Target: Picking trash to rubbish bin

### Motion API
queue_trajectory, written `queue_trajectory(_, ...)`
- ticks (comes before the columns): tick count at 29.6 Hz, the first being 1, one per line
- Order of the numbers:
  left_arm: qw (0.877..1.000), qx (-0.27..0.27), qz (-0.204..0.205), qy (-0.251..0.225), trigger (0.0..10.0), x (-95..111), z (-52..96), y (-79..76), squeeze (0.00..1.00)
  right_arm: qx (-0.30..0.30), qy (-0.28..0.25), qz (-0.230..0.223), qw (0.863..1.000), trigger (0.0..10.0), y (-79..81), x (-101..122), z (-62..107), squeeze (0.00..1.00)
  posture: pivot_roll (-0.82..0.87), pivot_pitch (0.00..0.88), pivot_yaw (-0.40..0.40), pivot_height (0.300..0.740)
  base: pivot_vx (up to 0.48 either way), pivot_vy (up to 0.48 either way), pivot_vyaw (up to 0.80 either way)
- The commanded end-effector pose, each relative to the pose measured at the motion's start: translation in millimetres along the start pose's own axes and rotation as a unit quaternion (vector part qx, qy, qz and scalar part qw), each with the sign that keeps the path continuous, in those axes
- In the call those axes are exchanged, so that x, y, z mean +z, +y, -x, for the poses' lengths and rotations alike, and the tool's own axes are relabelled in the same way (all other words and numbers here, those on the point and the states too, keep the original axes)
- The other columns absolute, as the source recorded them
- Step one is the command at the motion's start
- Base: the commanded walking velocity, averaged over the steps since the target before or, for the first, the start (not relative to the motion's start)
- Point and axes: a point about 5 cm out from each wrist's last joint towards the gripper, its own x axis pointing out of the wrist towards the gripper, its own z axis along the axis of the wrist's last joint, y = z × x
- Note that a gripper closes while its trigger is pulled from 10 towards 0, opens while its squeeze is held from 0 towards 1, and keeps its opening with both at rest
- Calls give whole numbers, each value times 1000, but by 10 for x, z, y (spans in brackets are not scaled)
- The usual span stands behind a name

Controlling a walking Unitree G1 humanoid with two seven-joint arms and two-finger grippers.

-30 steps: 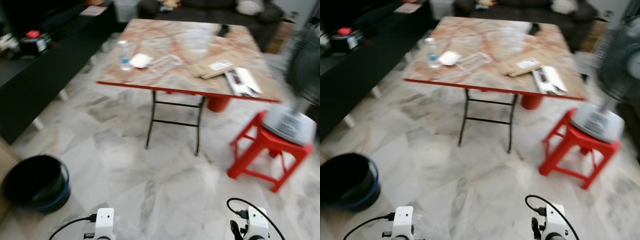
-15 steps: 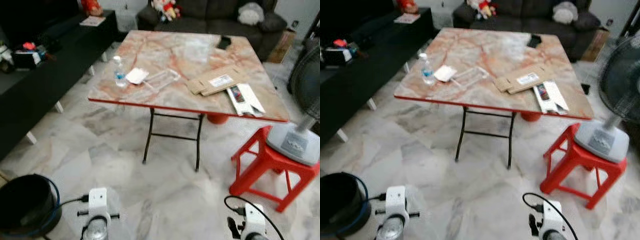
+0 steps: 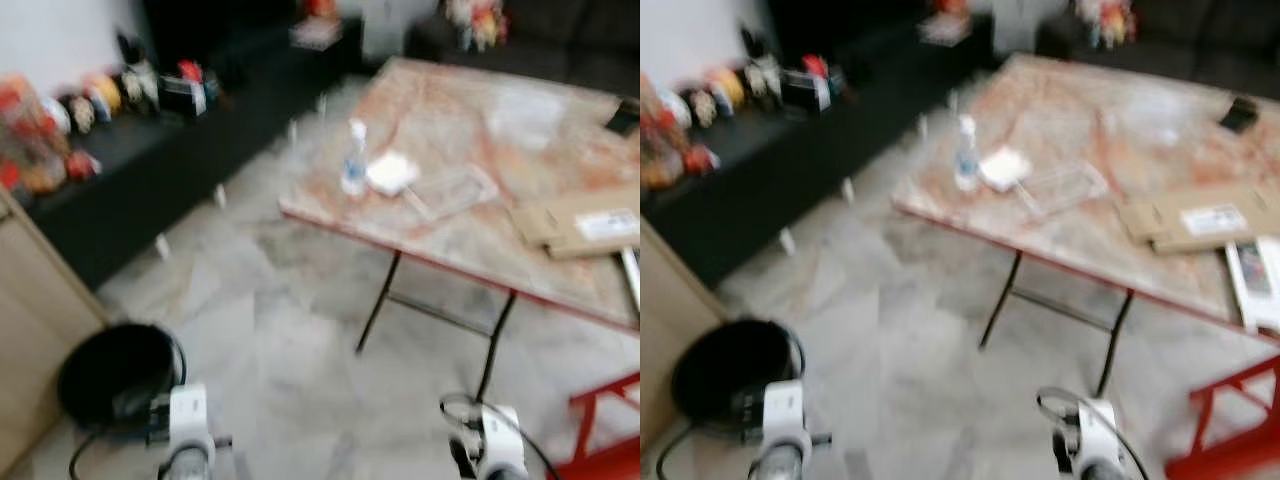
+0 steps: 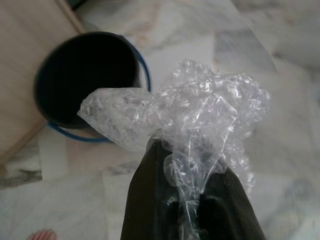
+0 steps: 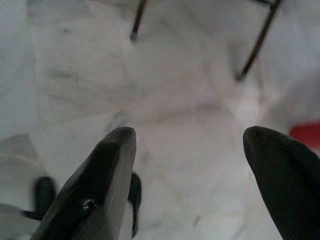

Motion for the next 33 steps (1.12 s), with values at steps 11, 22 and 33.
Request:
queue_trajectory(11,1000,8,-19,-9,10000,19,-17,75,0,13,0,3,1000,10000,126,-15,-14,0,-5,87,-56,740,389,0,800)
queue_trajectory(22,999,-9,-33,-20,10000,47,-14,5,0,10,9,4,1000,10000,67,-78,10,0,-6,88,-54,740,0,0,800)
queue_trajectory(33,999,-9,-28,-26,10000,107,-44,3,0,13,6,2,1000,10000,88,-47,-2,0,-4,89,-54,740,0,0,800)
